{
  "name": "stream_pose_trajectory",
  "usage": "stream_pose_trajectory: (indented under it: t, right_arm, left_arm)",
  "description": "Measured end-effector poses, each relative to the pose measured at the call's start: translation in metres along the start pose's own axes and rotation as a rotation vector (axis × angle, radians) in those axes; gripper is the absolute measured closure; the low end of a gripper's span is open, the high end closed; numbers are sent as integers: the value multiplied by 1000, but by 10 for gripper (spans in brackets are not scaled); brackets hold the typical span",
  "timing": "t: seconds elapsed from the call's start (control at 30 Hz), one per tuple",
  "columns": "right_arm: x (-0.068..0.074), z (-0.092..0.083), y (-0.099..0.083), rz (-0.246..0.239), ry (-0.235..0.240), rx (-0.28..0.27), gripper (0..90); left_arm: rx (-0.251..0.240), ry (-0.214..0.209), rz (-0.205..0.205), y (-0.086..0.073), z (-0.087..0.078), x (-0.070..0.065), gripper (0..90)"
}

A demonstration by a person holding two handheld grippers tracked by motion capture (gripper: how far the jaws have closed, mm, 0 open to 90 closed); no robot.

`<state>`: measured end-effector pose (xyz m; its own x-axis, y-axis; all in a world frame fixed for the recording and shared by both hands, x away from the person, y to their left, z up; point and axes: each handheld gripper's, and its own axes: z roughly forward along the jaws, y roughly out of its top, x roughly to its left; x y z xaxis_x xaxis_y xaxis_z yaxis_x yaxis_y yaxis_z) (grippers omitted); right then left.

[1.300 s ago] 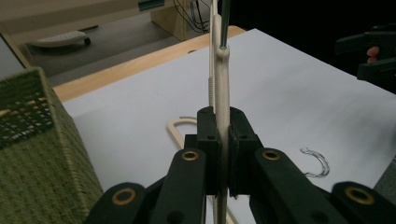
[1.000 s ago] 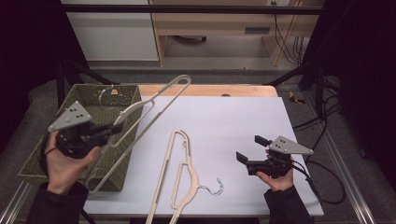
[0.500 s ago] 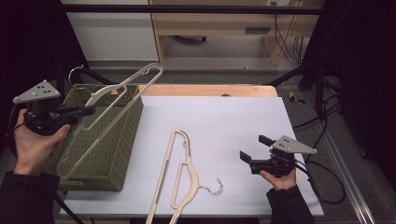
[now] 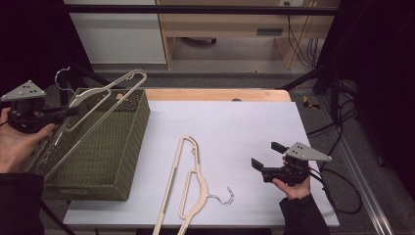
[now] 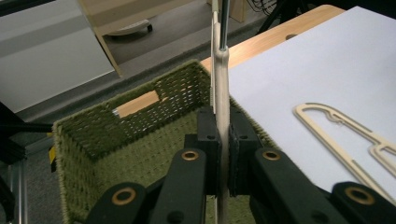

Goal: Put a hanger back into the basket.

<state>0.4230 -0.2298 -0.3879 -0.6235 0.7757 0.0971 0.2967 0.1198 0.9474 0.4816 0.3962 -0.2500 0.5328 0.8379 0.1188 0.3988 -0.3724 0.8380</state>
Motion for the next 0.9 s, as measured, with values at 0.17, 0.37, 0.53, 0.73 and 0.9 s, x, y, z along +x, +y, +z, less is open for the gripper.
stream_pose_trajectory:
  t: [0.17, 0.37, 0.53, 0.73, 0.9]
  right_arm:
    - [-1, 1, -1, -3, 3, 7, 72]
    - [0, 1, -1, 2, -2, 10, 72]
    - [-1, 1, -1, 4, 4, 8, 72]
    - [-1, 1, -1, 0, 2, 7, 73]
    - [-1, 2, -1, 4, 4, 10, 73]
  left_arm:
    - [33, 25, 19, -13, 6, 11, 858]
    - [50, 25, 56, -23, 12, 15, 857]
    - [74, 29, 96, -25, 22, 12, 857]
    - [90, 54, 103, -28, 32, 14, 856]
    - [114, 48, 101, -32, 43, 14, 856]
